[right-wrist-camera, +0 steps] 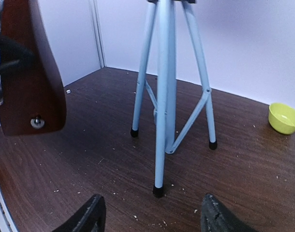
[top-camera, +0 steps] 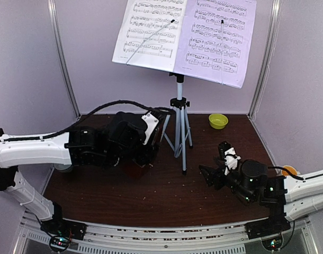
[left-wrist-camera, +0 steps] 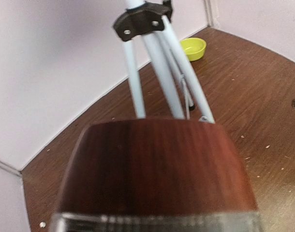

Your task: Set up the instrument practice props

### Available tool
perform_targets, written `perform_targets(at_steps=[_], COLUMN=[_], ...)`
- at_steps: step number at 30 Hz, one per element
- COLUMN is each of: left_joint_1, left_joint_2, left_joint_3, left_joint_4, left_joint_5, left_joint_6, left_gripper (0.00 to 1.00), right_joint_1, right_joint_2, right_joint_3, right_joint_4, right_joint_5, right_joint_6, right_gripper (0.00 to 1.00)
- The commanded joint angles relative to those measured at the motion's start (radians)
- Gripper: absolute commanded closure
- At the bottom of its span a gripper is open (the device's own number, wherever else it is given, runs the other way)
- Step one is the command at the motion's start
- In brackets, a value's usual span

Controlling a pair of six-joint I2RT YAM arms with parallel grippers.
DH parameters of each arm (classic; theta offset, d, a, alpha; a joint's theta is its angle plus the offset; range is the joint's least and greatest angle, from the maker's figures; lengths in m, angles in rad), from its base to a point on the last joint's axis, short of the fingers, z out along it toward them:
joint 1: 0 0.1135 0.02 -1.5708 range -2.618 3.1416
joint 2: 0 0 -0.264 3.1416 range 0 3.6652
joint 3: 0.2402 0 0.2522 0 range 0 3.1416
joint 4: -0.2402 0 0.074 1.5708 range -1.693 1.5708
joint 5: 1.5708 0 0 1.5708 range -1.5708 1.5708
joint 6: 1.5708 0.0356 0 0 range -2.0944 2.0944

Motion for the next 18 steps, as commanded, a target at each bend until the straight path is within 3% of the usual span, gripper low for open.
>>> perform_targets(at_steps=[1,9,18], left_joint_1=[0.001,0.001,0.000], left_joint_2=[0.026,0.100,0.166], left_joint_3=[0.199,0.426,0.552], left_joint_4=[-0.349,-0.589,-0.759], left_joint_5=[-0.207,-0.228,-0.224], left_joint_6=[-0.093,-0.167,-0.243], left_gripper=[0.58,0.60,0.62], right_joint_1=[0.042,0.127,0.234], right_joint_2=[0.117,0.394,0.670], right_joint_3=[0.022,0.102,0.307], right_joint_4=[0.306,0.640,0.797], right_joint_5=[-0.010,0.021,0.085], right_joint_6=[-0.180,-0.399,-0.573], right_gripper=[0.37,0.48,0.56])
